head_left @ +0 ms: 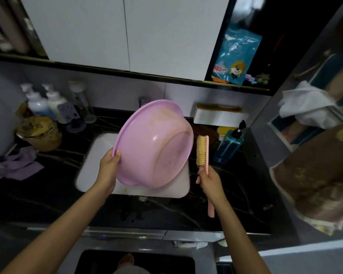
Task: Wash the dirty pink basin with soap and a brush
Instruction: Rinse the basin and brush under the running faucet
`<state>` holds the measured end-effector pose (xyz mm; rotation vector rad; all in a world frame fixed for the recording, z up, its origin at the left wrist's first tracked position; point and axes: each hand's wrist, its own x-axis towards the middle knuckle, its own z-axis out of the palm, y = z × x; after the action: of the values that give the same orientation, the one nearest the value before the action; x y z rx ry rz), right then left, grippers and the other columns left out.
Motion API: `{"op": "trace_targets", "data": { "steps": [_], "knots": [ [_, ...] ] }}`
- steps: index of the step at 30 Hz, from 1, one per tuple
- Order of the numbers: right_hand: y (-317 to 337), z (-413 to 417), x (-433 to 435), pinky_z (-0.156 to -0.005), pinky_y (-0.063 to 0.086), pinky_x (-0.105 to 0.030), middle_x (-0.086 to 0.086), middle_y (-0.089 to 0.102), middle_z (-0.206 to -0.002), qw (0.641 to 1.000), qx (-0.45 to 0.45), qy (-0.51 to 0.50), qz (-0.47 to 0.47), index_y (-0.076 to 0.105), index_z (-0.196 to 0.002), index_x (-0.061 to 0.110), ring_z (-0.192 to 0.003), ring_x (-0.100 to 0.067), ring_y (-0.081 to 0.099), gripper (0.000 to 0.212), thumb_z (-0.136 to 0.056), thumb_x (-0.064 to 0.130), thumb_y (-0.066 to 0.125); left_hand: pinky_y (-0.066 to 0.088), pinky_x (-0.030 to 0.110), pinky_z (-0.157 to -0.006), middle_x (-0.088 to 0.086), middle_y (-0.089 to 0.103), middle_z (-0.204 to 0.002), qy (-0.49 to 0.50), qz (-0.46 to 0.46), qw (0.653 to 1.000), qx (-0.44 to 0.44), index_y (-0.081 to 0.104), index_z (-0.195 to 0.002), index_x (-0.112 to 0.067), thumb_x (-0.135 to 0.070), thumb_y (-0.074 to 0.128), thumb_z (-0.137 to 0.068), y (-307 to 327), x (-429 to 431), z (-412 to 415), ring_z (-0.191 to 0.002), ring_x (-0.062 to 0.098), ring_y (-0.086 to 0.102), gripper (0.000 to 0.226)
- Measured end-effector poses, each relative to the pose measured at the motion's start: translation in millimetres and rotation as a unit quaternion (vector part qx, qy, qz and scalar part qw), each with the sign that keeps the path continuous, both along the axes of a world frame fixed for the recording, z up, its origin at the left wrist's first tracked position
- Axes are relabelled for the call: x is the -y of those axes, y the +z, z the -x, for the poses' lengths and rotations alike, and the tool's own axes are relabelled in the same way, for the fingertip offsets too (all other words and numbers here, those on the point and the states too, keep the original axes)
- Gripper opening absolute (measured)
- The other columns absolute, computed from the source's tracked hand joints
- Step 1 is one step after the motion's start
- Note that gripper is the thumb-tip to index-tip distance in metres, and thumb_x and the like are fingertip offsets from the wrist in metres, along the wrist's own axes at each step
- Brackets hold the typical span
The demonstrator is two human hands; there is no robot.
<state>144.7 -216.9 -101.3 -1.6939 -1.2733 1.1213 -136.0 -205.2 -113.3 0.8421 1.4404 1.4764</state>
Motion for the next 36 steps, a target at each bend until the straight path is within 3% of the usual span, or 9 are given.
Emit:
{"op": "trace_targets", "data": {
  "steps": [11,16,18,21,24,27,30,34,36],
  "knots": [
    [-21,16,5,-0.057,0.035,-0.021,0.002,0.057,-0.094,0.997,-0.037,0.035,0.059,0.046,-0.108,0.024,-0.068,-0.007,0.048,0.017,-0.101,0.031,0.033,0.045,0.023,-0.077,-0.004,0.064,-0.101,-0.014,0.011,0.996,0.086,0.057,-0.108,-0.020,-0.015,0.038,-0.100,21,9,24,-0.095,0.012,0.057,0.021],
    [-21,21,1,-0.057,0.039,-0.020,-0.001,0.058,-0.088,0.997,-0.040,0.058,0.040,0.046,-0.120,0.022,-0.069,-0.009,0.052,0.032,-0.101,0.040,0.029,0.058,0.034,-0.065,-0.002,0.073,-0.092,-0.082,0.010,0.971,0.224,0.074,-0.093,-0.028,-0.029,0.072,-0.078,31,33,30,-0.085,0.016,0.069,0.014],
    [-21,21,-1,-0.071,0.047,-0.023,-0.001,0.061,-0.105,0.996,-0.065,0.057,-0.003,0.044,-0.127,0.026,-0.085,-0.009,0.058,0.030,-0.101,0.037,0.032,0.058,0.041,-0.057,0.000,0.074,-0.085,-0.111,0.027,0.956,0.269,0.077,-0.080,-0.032,-0.018,0.075,-0.076,36,46,30,-0.076,0.019,0.071,0.015],
    [-14,20,1,-0.098,0.043,-0.027,0.002,0.052,-0.131,0.993,-0.081,0.059,-0.059,0.037,-0.140,0.023,-0.118,-0.009,0.051,0.040,-0.100,0.032,0.035,0.054,0.056,-0.056,0.009,0.073,-0.087,-0.110,0.085,0.945,0.295,0.077,-0.084,-0.028,-0.028,0.095,-0.029,42,65,24,-0.076,0.030,0.070,0.057],
    [-2,21,7,-0.092,0.040,-0.015,0.010,0.050,-0.130,0.991,-0.066,0.074,-0.092,0.036,-0.140,0.028,-0.115,-0.002,0.048,0.039,-0.101,0.030,0.035,0.050,0.064,-0.067,0.019,0.067,-0.092,-0.050,0.150,0.925,0.344,0.068,-0.104,-0.012,-0.015,0.067,-0.082,52,90,22,-0.082,0.040,0.065,0.023],
    [6,29,15,-0.077,0.037,-0.007,0.015,0.050,-0.119,0.987,-0.048,0.104,-0.109,0.036,-0.137,0.032,-0.102,0.004,0.048,0.036,-0.101,0.026,0.036,0.050,0.064,-0.055,0.024,0.068,-0.086,-0.017,0.173,0.914,0.365,0.067,-0.096,0.002,-0.006,0.091,-0.043,56,121,28,-0.073,0.042,0.068,0.058],
    [6,43,23,-0.068,0.039,-0.013,0.023,0.050,-0.097,0.981,-0.037,0.170,-0.090,0.041,-0.115,0.037,-0.087,0.004,0.050,0.019,-0.101,0.025,0.037,0.037,0.064,-0.075,0.024,0.060,-0.098,0.085,0.218,0.899,0.370,0.048,-0.121,0.000,-0.014,0.052,-0.092,56,152,38,-0.088,0.041,0.056,0.032],
    [-5,58,27,-0.068,0.041,-0.023,0.014,0.053,-0.091,0.976,-0.009,0.213,-0.051,0.043,-0.099,0.033,-0.085,0.002,0.051,0.011,-0.101,0.027,0.035,0.036,0.069,-0.084,0.024,0.061,-0.095,0.126,0.244,0.887,0.370,0.044,-0.125,-0.001,-0.009,0.066,-0.082,43,171,44,-0.088,0.039,0.055,0.048],
    [-12,60,21,-0.073,0.041,-0.027,0.007,0.055,-0.095,0.976,0.004,0.215,-0.043,0.044,-0.100,0.031,-0.087,-0.006,0.054,0.011,-0.101,0.029,0.034,0.027,0.066,-0.096,0.024,0.058,-0.104,0.151,0.261,0.880,0.368,0.039,-0.133,0.000,-0.008,0.046,-0.093,37,164,40,-0.099,0.040,0.052,0.041]
  ]
}}
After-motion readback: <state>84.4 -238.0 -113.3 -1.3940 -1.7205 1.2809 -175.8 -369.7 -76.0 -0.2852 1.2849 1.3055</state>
